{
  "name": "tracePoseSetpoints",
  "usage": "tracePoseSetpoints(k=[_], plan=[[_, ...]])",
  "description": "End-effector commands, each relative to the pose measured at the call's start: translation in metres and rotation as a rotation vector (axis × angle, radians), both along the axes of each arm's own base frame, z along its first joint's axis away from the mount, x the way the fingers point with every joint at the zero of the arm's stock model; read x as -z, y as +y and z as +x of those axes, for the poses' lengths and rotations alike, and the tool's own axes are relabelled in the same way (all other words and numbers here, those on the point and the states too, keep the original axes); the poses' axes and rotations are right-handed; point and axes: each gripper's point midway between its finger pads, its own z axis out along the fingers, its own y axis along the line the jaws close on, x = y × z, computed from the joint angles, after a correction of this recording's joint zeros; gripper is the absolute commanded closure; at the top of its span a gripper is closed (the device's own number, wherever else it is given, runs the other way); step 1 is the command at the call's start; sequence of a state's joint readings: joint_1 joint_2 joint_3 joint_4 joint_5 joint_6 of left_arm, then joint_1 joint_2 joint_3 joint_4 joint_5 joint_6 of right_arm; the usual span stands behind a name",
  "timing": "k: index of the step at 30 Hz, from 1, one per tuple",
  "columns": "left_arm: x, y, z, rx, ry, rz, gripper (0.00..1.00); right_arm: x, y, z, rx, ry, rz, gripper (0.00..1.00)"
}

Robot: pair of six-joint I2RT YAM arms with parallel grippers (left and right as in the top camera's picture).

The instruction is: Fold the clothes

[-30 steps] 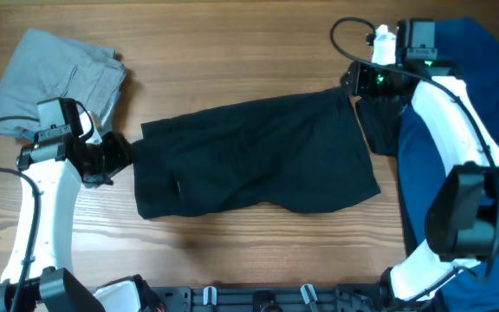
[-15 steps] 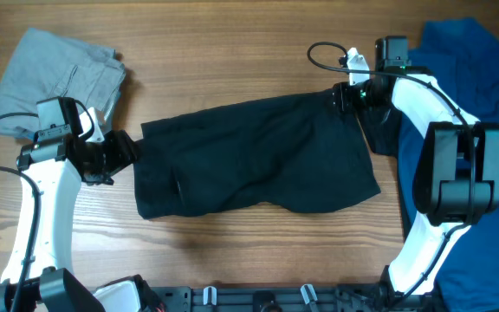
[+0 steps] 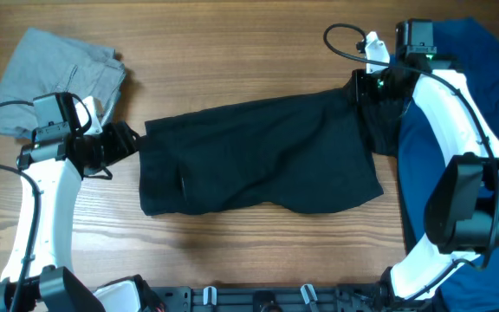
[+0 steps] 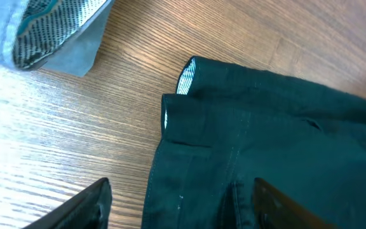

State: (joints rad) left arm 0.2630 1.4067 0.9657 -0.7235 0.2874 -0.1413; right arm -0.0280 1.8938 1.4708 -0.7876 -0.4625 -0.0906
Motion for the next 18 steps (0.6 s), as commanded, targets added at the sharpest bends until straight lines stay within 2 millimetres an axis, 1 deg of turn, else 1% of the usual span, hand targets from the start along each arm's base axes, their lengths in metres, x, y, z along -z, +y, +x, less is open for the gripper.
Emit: tracePoseSetpoints(k=[1, 2, 3, 5, 7, 9, 10, 11, 13, 14, 15, 16, 17, 18], plan=[[0.019, -0.016, 0.006, 0.146, 0.011, -0.047, 0.37, -0.017, -0.007, 0.006, 0.025, -0.042, -0.020, 0.96], [0.027, -0.017, 0.008, 0.157, 0.027, -0.050, 0.38, -0.017, -0.007, 0.007, 0.025, -0.042, -0.020, 0.96], [0.040, -0.020, 0.011, 0.176, 0.051, -0.055, 0.42, -0.017, -0.007, 0.006, 0.026, -0.041, -0.020, 0.96], [0.059, -0.026, 0.021, 0.199, 0.061, -0.064, 0.44, -0.017, -0.007, 0.006, 0.025, -0.042, -0.020, 0.96], [0.071, -0.029, 0.029, 0.214, 0.055, -0.063, 0.46, -0.017, -0.007, 0.006, 0.026, -0.041, -0.020, 0.96], [0.078, -0.031, 0.031, 0.221, 0.063, -0.065, 0.50, -0.017, -0.007, 0.006, 0.025, -0.042, -0.021, 0.96], [0.081, -0.032, 0.031, 0.221, 0.069, -0.067, 0.53, -0.017, -0.007, 0.006, 0.026, -0.041, -0.022, 0.96], [0.084, -0.032, 0.030, 0.222, 0.077, -0.069, 0.60, -0.017, -0.007, 0.006, 0.028, -0.041, -0.025, 0.96], [0.085, -0.032, 0.030, 0.222, 0.079, -0.069, 0.91, -0.015, -0.011, 0.007, 0.038, -0.039, -0.043, 0.96], [0.084, -0.032, 0.031, 0.218, 0.074, -0.070, 0.96, -0.014, -0.014, 0.007, 0.052, -0.036, -0.062, 0.96], [0.082, -0.032, 0.032, 0.218, 0.069, -0.071, 0.96, -0.011, -0.021, 0.007, 0.098, -0.018, -0.088, 0.96], [0.075, -0.035, 0.034, 0.226, 0.049, -0.092, 0.96, -0.007, -0.030, 0.006, 0.170, 0.014, -0.118, 0.96], [0.060, -0.039, 0.039, 0.237, 0.006, -0.103, 0.96, -0.007, -0.031, 0.005, 0.173, 0.019, -0.126, 0.96], [0.053, -0.038, 0.042, 0.238, -0.019, -0.094, 0.96, -0.007, -0.031, 0.005, 0.173, 0.019, -0.126, 0.96]])
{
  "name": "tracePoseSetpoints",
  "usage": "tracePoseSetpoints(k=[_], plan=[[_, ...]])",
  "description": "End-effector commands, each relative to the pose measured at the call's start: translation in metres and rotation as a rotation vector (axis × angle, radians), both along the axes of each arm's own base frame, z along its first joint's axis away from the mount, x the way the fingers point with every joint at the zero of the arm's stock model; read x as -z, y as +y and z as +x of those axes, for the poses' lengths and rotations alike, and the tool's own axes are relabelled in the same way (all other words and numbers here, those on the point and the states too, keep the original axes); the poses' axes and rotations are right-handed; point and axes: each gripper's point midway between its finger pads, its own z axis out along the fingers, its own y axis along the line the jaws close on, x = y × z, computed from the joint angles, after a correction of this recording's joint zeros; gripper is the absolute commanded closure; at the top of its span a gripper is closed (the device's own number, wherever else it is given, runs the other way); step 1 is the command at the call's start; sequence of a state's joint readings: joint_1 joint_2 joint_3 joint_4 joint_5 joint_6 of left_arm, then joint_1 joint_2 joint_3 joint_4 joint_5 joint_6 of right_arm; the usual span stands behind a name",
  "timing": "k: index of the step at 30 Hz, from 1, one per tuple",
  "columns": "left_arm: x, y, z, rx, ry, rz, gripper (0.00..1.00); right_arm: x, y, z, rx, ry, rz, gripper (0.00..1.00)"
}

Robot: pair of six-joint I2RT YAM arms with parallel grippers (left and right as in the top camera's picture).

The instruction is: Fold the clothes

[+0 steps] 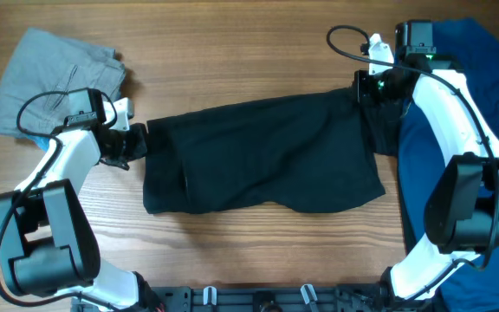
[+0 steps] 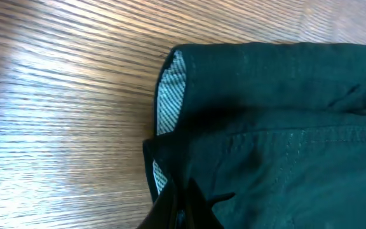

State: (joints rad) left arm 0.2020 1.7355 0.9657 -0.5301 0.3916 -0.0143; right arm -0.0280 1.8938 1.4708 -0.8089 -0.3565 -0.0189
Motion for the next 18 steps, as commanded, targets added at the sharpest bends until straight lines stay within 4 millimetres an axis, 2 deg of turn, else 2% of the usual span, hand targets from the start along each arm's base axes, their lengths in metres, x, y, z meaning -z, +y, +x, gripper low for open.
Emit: tracePoseSetpoints(k=[1, 5, 11, 12, 13, 14, 15, 17, 18], plan=[[-0.036, -0.006, 0.016, 0.025, -0.124, -0.020, 0.96, -0.015, -0.015, 0.008, 0.072, -0.035, -0.054, 0.95], [-0.039, -0.006, 0.020, 0.022, -0.142, -0.024, 0.96, -0.017, -0.015, 0.012, 0.074, -0.054, -0.054, 0.96], [-0.045, -0.007, 0.035, 0.033, -0.213, -0.020, 0.96, -0.021, -0.015, 0.022, 0.077, -0.096, -0.053, 0.95], [-0.043, -0.010, 0.035, 0.039, -0.208, -0.021, 0.62, -0.021, -0.015, 0.022, 0.077, -0.096, -0.053, 0.77], [-0.042, -0.012, 0.034, 0.045, -0.202, -0.023, 0.25, -0.020, -0.015, 0.020, 0.078, -0.090, -0.052, 0.66], [-0.041, -0.012, 0.032, 0.045, -0.193, -0.020, 0.12, -0.019, -0.018, 0.017, 0.114, -0.064, -0.043, 0.69], [-0.040, -0.011, 0.030, 0.041, -0.184, -0.018, 0.07, -0.017, -0.022, 0.013, 0.156, -0.034, -0.031, 0.71], [-0.038, -0.004, 0.019, 0.017, -0.138, -0.023, 0.06, -0.014, -0.036, 0.001, 0.245, 0.040, -0.009, 0.64], [-0.037, 0.002, 0.007, 0.001, -0.097, -0.025, 0.06, -0.015, -0.042, -0.014, 0.251, 0.090, -0.009, 0.64]])
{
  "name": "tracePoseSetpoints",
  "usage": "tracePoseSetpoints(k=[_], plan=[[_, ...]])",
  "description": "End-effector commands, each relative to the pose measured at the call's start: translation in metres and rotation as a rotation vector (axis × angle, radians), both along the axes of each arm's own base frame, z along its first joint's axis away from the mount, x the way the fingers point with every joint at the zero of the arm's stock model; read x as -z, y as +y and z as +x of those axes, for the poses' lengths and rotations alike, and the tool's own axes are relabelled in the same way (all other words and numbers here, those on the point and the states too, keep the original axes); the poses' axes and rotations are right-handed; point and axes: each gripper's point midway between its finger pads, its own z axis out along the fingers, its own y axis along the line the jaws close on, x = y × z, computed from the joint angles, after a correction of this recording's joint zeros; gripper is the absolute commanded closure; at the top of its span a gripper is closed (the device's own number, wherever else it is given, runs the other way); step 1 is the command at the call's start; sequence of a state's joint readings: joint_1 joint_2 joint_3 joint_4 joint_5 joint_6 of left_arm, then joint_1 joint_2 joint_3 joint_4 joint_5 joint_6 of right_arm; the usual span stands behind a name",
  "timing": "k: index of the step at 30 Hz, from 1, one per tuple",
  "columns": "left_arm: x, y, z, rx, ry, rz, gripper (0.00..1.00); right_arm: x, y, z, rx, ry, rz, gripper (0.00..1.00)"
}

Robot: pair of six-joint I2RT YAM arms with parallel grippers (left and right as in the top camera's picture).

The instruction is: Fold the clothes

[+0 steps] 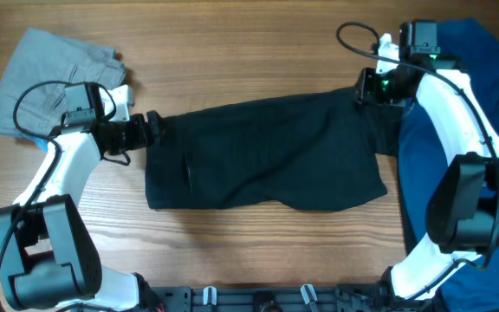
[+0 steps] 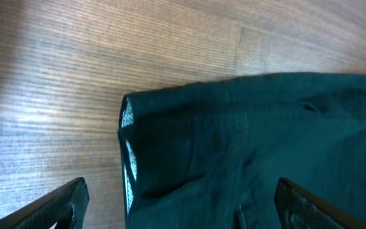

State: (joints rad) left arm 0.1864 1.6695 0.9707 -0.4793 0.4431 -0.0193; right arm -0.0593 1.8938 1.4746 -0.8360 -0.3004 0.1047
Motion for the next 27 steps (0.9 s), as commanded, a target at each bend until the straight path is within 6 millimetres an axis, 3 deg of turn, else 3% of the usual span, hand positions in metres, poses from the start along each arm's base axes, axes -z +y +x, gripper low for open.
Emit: tracePoseSetpoints(k=[1, 3, 5, 6, 7, 10, 13, 15, 17, 18, 19, 22, 24, 27], plan=[[-0.005, 0.021, -0.020, -0.053, 0.068, 0.013, 0.05, -0.021, -0.018, -0.020, 0.068, 0.046, 0.009, 0.64], [0.001, 0.026, -0.037, -0.077, 0.147, 0.014, 0.09, -0.031, 0.007, -0.046, -0.066, 0.093, 0.083, 0.65], [0.011, 0.015, -0.048, -0.056, 0.200, -0.015, 0.15, -0.023, 0.029, -0.078, -0.087, 0.229, 0.127, 0.75], [0.019, 0.005, -0.052, -0.028, 0.221, -0.019, 0.15, -0.010, 0.032, -0.094, -0.044, 0.311, 0.096, 0.87], [0.026, -0.004, -0.053, 0.001, 0.226, -0.021, 0.16, 0.008, 0.029, -0.112, 0.030, 0.399, 0.043, 0.92], [0.038, -0.027, -0.047, 0.075, 0.191, -0.004, 0.17, 0.060, 0.019, -0.162, 0.199, 0.581, -0.039, 0.96], [0.050, -0.027, -0.037, 0.089, 0.171, 0.051, 0.45, 0.104, 0.010, -0.222, 0.313, 0.732, -0.045, 0.90], [0.053, -0.026, -0.035, 0.087, 0.168, 0.056, 0.57, 0.118, 0.002, -0.240, 0.420, 0.768, -0.066, 0.86], [0.052, -0.025, -0.028, 0.085, 0.140, 0.059, 0.61, 0.126, -0.023, -0.247, 0.549, 0.777, -0.110, 0.96], [0.052, -0.025, -0.026, 0.084, 0.131, 0.060, 0.34, 0.125, -0.031, -0.246, 0.579, 0.776, -0.112, 0.96], [0.050, -0.025, -0.022, 0.081, 0.116, 0.059, 0.21, 0.121, -0.039, -0.242, 0.590, 0.770, -0.099, 0.96], [0.047, -0.032, -0.020, 0.096, 0.101, 0.020, 0.18, 0.105, -0.039, -0.213, 0.456, 0.675, -0.006, 0.95], [0.044, -0.041, -0.022, 0.114, 0.102, -0.031, 0.08, 0.093, -0.035, -0.199, 0.388, 0.624, 0.032, 0.91], [0.046, -0.044, -0.030, 0.119, 0.135, -0.047, 0.19, 0.066, -0.037, -0.181, 0.352, 0.531, 0.041, 0.89]])
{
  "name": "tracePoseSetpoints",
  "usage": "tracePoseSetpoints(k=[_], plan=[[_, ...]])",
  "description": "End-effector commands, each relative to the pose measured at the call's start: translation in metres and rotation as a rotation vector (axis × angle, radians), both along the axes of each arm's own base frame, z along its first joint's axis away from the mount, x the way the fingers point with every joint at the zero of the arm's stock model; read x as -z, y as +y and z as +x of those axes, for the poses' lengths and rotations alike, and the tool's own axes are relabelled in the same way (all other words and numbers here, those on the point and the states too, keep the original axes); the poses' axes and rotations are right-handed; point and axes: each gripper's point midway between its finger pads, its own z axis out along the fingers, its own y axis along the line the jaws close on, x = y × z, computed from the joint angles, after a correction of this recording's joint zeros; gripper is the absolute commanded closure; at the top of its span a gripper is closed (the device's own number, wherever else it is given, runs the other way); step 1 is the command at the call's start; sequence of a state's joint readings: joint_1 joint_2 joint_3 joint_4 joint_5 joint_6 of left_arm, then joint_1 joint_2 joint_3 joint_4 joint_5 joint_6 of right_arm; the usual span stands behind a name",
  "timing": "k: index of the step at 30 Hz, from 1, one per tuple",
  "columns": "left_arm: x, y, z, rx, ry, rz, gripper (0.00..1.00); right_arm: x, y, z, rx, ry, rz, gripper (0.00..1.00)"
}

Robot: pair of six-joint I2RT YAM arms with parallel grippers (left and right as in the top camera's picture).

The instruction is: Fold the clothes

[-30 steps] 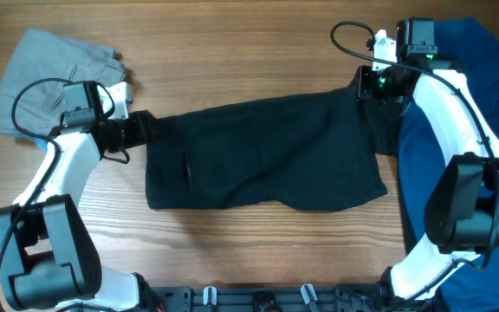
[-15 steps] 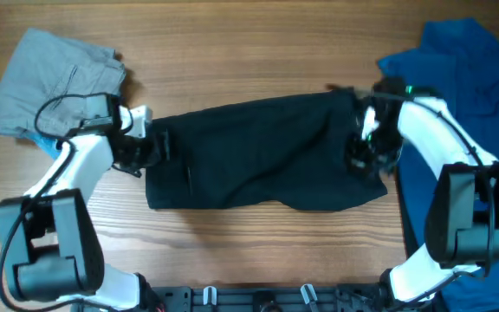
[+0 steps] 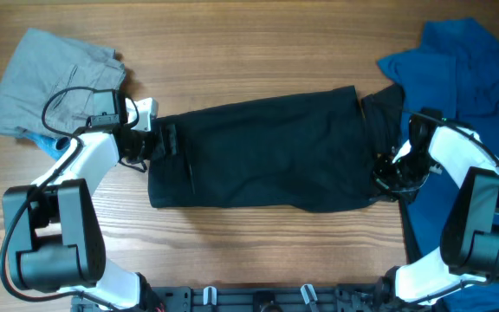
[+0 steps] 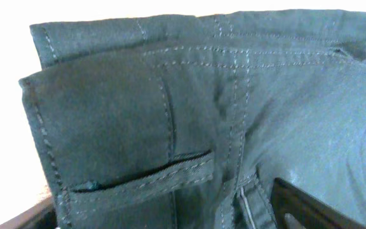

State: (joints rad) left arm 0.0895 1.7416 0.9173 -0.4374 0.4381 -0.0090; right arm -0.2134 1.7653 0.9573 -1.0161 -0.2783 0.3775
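Black shorts (image 3: 267, 156) lie spread flat across the middle of the table. My left gripper (image 3: 161, 139) is at their left edge, near the far corner. In the left wrist view the stitched waistband and a pocket slit (image 4: 145, 172) fill the frame, and the left gripper (image 4: 170, 219) stands open with its fingers (image 4: 310, 207) wide on either side of the cloth. My right gripper (image 3: 386, 178) rests at the near right corner of the shorts; whether its jaws are open or shut does not show.
A crumpled grey garment (image 3: 50, 74) lies at the far left corner. A blue garment (image 3: 466, 69) covers the right side of the table, under and beyond the right arm. Bare wood table (image 3: 249, 52) shows behind and in front of the shorts.
My right gripper has moved from the far right corner of the shorts to their near right corner. The left gripper has moved further onto the left edge, and cloth now fills its view.
At first my left gripper was open beside the shorts' left edge, and the right was at their far right corner. The left then stood close against the left edge, then open near the far left corner. Now it straddles the waistband, and the right is at the near corner.
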Motion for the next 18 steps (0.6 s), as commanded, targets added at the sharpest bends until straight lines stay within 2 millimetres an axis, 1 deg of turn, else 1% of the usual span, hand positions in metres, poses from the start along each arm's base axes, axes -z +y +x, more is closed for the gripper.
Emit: tracePoseSetpoints(k=[1, 2, 3, 4, 5, 6, 7, 9, 11, 12, 13, 15, 16, 17, 18], plan=[[0.011, -0.009, -0.014, 0.018, 0.063, -0.042, 0.26, -0.029, -0.009, 0.023, -0.082, -0.144, -0.029, 0.88], [0.013, -0.012, -0.016, 0.025, 0.070, -0.042, 0.37, -0.042, -0.009, 0.030, -0.088, -0.203, -0.036, 0.87], [0.017, -0.016, -0.018, 0.038, 0.085, -0.045, 0.42, -0.055, -0.011, 0.035, -0.097, -0.262, -0.051, 0.85], [0.021, -0.020, -0.022, 0.048, 0.105, -0.045, 0.40, -0.067, -0.011, 0.039, -0.099, -0.312, -0.065, 0.83], [0.024, -0.020, -0.025, 0.049, 0.123, -0.035, 0.14, -0.074, -0.012, 0.040, -0.099, -0.342, -0.073, 0.81], [0.027, -0.019, -0.029, 0.049, 0.141, -0.030, 0.10, -0.081, -0.012, 0.040, -0.098, -0.369, -0.080, 0.80], [0.032, -0.018, -0.034, 0.046, 0.169, -0.021, 0.12, -0.090, -0.012, 0.041, -0.098, -0.405, -0.089, 0.78], [0.036, -0.016, -0.037, 0.043, 0.188, -0.008, 0.43, -0.097, -0.011, 0.042, -0.099, -0.431, -0.094, 0.77], [0.036, -0.015, -0.036, 0.041, 0.185, -0.008, 0.89, -0.097, -0.009, 0.041, -0.106, -0.434, -0.078, 0.78], [0.036, -0.015, -0.037, 0.041, 0.189, -0.008, 0.96, -0.098, -0.008, 0.042, -0.105, -0.438, -0.075, 0.78], [0.033, -0.013, -0.038, 0.036, 0.208, -0.007, 0.96, -0.098, -0.009, 0.044, -0.105, -0.444, -0.076, 0.78], [0.017, 0.001, -0.040, 0.005, 0.265, 0.030, 0.96, -0.098, -0.009, 0.045, -0.106, -0.452, -0.079, 0.78], [0.006, 0.009, -0.038, -0.010, 0.282, 0.057, 0.96, -0.099, -0.009, 0.047, -0.108, -0.459, -0.077, 0.78], [-0.010, 0.018, -0.035, -0.025, 0.300, 0.091, 0.96, -0.100, -0.006, 0.049, -0.119, -0.472, -0.063, 0.78], [-0.037, 0.028, -0.029, -0.037, 0.311, 0.131, 0.96, -0.103, -0.001, 0.054, -0.144, -0.512, -0.029, 0.78]])
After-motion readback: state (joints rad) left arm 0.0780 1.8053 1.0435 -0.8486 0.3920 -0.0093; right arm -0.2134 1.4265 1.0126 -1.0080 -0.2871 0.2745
